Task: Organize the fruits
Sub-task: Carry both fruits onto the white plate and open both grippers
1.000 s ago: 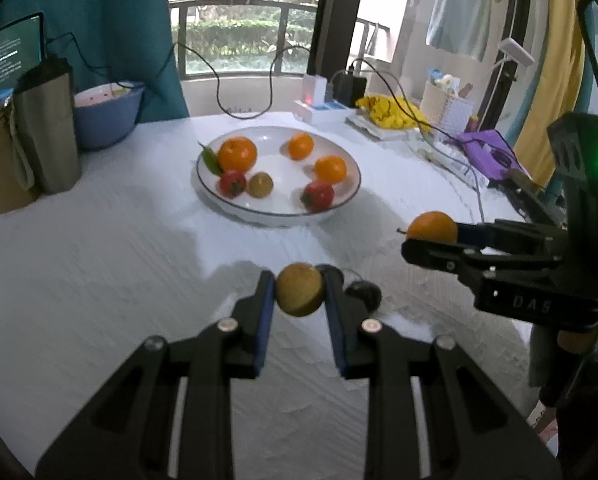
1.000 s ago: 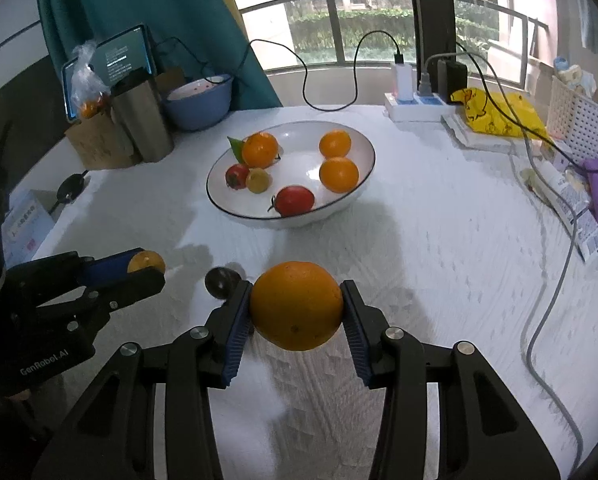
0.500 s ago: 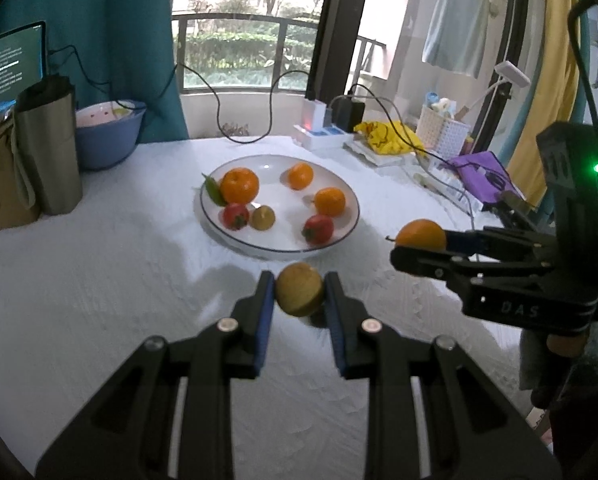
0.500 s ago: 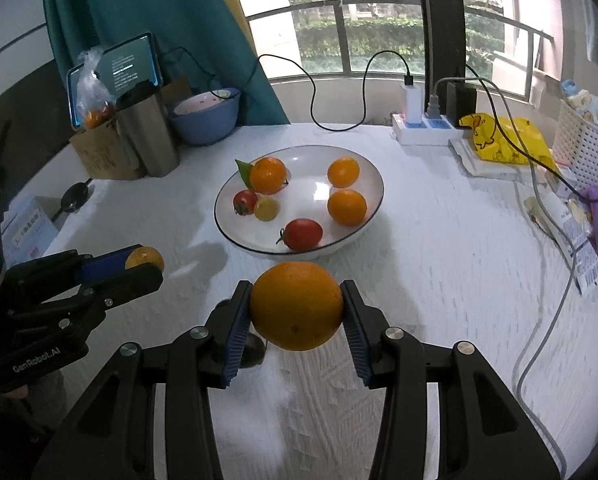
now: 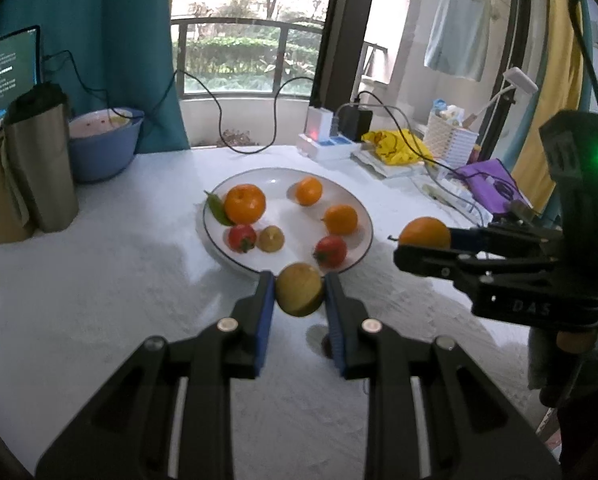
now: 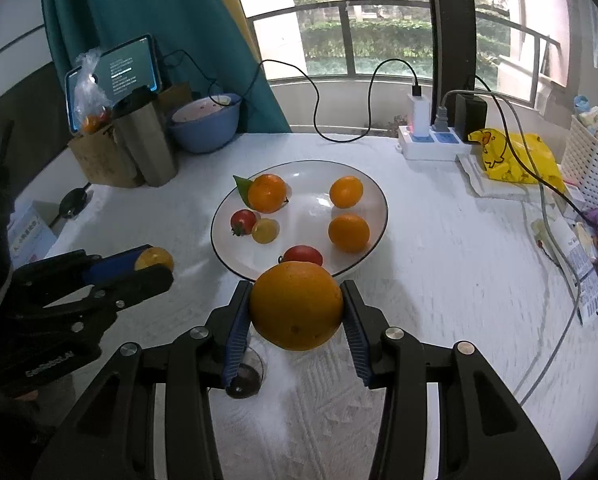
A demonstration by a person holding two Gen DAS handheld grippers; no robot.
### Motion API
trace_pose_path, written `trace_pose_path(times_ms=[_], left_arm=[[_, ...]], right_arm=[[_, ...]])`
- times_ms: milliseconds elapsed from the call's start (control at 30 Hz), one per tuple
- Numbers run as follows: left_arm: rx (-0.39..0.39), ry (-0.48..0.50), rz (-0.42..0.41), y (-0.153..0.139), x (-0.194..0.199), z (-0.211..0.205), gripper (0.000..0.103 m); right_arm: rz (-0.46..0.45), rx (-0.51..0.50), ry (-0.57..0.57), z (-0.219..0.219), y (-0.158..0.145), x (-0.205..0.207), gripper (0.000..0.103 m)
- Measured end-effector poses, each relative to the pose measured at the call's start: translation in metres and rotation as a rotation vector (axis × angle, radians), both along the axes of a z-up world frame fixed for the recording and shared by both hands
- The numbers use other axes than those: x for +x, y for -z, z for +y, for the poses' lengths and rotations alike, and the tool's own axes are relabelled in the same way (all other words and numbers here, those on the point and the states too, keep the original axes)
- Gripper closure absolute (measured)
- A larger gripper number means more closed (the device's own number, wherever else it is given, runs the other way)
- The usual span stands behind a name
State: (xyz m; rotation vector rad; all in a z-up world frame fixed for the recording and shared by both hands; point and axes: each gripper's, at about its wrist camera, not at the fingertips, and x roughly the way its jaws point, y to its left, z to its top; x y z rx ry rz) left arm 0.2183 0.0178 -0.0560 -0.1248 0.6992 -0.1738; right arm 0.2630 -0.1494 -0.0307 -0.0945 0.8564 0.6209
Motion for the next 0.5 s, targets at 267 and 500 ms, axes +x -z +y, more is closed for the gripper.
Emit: trace_pose_path(times_ms=[267, 500], left_arm=[[-0.025, 0.008, 0.008, 0.004, 0.016, 0.005, 0.077], [-0.027, 0.015, 0.018, 0.008, 0.037, 0.007, 0.077]], right_arm=[[0.003, -0.011, 0.011, 0.002, 0.002, 0.016, 0.056], [0.015, -0.013, 0.008, 0.006, 0.007, 0.034, 0.056]])
